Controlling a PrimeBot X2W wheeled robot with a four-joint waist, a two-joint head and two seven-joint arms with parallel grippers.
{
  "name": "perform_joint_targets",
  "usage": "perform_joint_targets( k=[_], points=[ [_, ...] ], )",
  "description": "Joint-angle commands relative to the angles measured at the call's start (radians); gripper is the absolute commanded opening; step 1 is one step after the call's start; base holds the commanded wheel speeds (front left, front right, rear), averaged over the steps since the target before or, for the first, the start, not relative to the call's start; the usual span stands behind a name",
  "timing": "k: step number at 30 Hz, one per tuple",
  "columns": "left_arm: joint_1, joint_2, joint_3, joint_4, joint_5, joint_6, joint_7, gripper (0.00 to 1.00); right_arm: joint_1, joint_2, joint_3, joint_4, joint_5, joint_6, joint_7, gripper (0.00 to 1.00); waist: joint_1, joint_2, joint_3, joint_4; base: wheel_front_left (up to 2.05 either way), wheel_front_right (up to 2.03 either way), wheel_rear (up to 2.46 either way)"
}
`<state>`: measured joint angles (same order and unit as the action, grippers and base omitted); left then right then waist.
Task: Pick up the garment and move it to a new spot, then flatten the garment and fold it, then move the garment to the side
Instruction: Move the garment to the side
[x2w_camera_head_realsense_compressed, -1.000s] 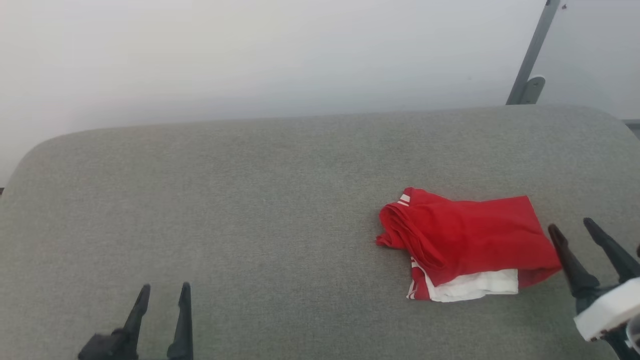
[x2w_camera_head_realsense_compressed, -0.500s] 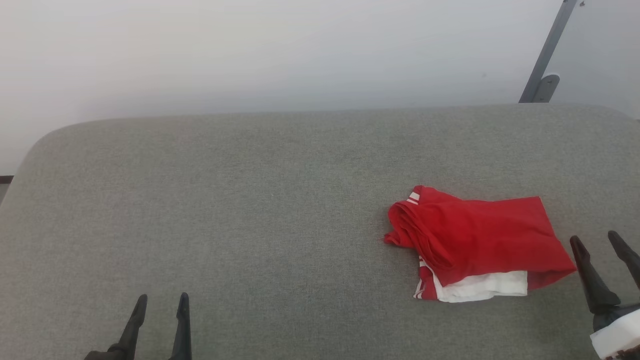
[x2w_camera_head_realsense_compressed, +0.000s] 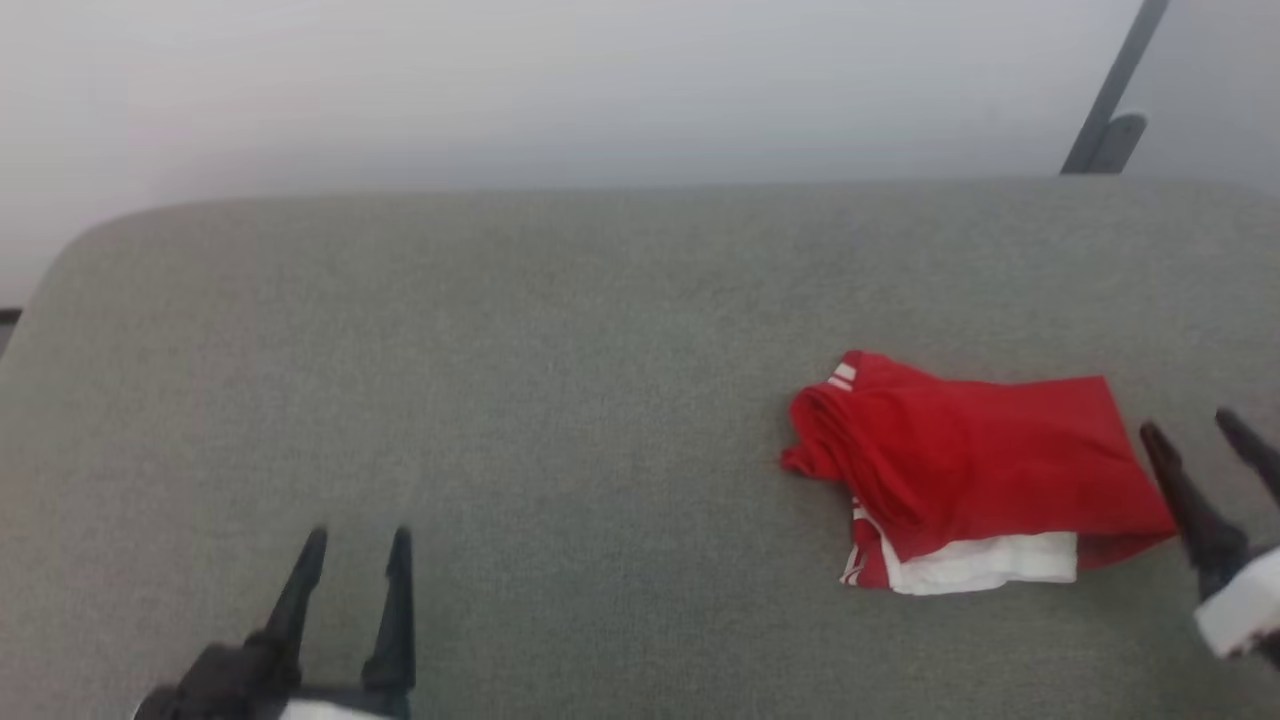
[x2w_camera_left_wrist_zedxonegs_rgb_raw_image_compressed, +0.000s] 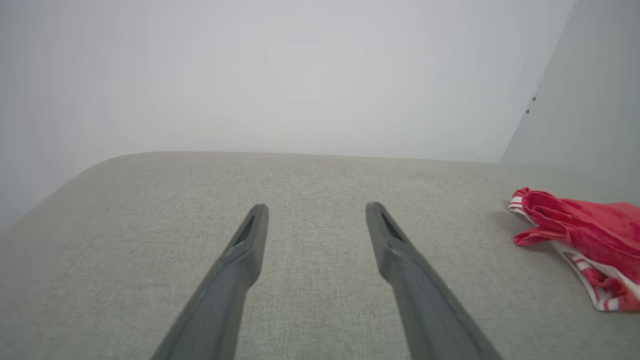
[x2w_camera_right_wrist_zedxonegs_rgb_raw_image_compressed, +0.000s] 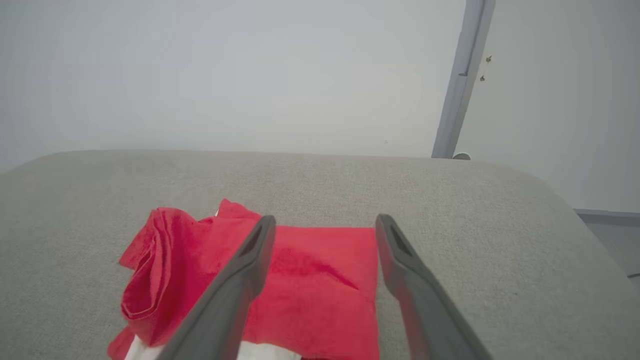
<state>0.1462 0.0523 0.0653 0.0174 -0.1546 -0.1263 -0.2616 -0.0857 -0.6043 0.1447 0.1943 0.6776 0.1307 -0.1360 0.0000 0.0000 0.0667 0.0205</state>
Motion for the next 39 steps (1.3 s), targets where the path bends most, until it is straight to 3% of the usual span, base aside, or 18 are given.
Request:
perform_joint_targets(
  k=[1, 5, 15, 21, 25, 26, 27, 28, 29, 39],
  points=[
    [-0.043, -0.002, -0.014, -0.001, 0.002, 0.005, -0.004, 1.00, -0.042, -0.027, 0.012, -0.003, 0.007, 0.000, 0.029, 1.00, 0.0000, 0.0000, 0.052, 0.017, 0.00, 0.00, 0.00],
    [-0.111, -0.002, -0.048, 0.007, -0.004, 0.016, -0.004, 1.00, -0.115, -0.088, 0.042, 0.012, 0.020, 0.000, 0.120, 1.00, 0.0000, 0.0000, 0.109, 0.032, 0.00, 0.00, 0.00],
    [-0.257, -0.002, -0.152, 0.026, -0.029, 0.058, -0.004, 1.00, -0.288, -0.253, 0.161, 0.080, 0.216, 0.000, 0.603, 1.00, 0.0000, 0.0000, 0.244, 0.063, 0.00, 0.00, 0.00],
    [-0.313, -0.002, -0.186, 0.026, -0.038, 0.069, -0.004, 1.00, -0.312, -0.264, 0.191, 0.098, 0.293, 0.000, 0.771, 1.00, 0.0000, 0.0000, 0.315, 0.077, 0.00, 0.00, 0.00],
    [-0.352, -0.002, -0.205, 0.028, -0.022, 0.070, -0.004, 1.00, -0.305, -0.251, 0.219, 0.091, 0.321, 0.000, 0.807, 1.00, 0.0000, 0.0000, 0.350, 0.081, 0.00, 0.00, 0.00],
    [-0.361, -0.002, -0.206, 0.025, -0.020, 0.072, -0.004, 1.00, -0.306, -0.249, 0.223, 0.088, 0.324, 0.000, 0.805, 0.57, 0.0000, 0.0000, 0.356, 0.079, 0.00, 0.00, 0.00],
    [-0.367, -0.002, -0.209, 0.023, -0.017, 0.071, -0.004, 1.00, -0.307, -0.246, 0.223, 0.086, 0.328, 0.000, 0.796, 0.35, 0.0000, 0.0000, 0.359, 0.077, 0.00, 0.00, 0.00],
    [-0.371, -0.002, -0.212, 0.025, -0.011, 0.068, -0.004, 1.00, -0.307, -0.244, 0.224, 0.087, 0.330, 0.000, 0.792, 0.06, 0.0000, 0.0000, 0.361, 0.073, 0.00, 0.00, 0.00],
    [-0.377, -0.002, -0.213, 0.027, -0.004, 0.066, -0.004, 1.00, -0.305, -0.244, 0.227, 0.085, 0.333, 0.000, 0.785, 0.00, 0.0000, 0.0000, 0.362, 0.069, 0.00, 0.00, 0.00],
    [-0.408, -0.001, -0.194, 0.038, 0.068, 0.041, -0.004, 1.00, -0.358, -0.268, 0.134, 0.144, 0.382, -0.004, 0.654, 0.00, 0.0000, 0.0000, 0.370, -0.019, 0.00, 0.00, 0.00]
  ],
)
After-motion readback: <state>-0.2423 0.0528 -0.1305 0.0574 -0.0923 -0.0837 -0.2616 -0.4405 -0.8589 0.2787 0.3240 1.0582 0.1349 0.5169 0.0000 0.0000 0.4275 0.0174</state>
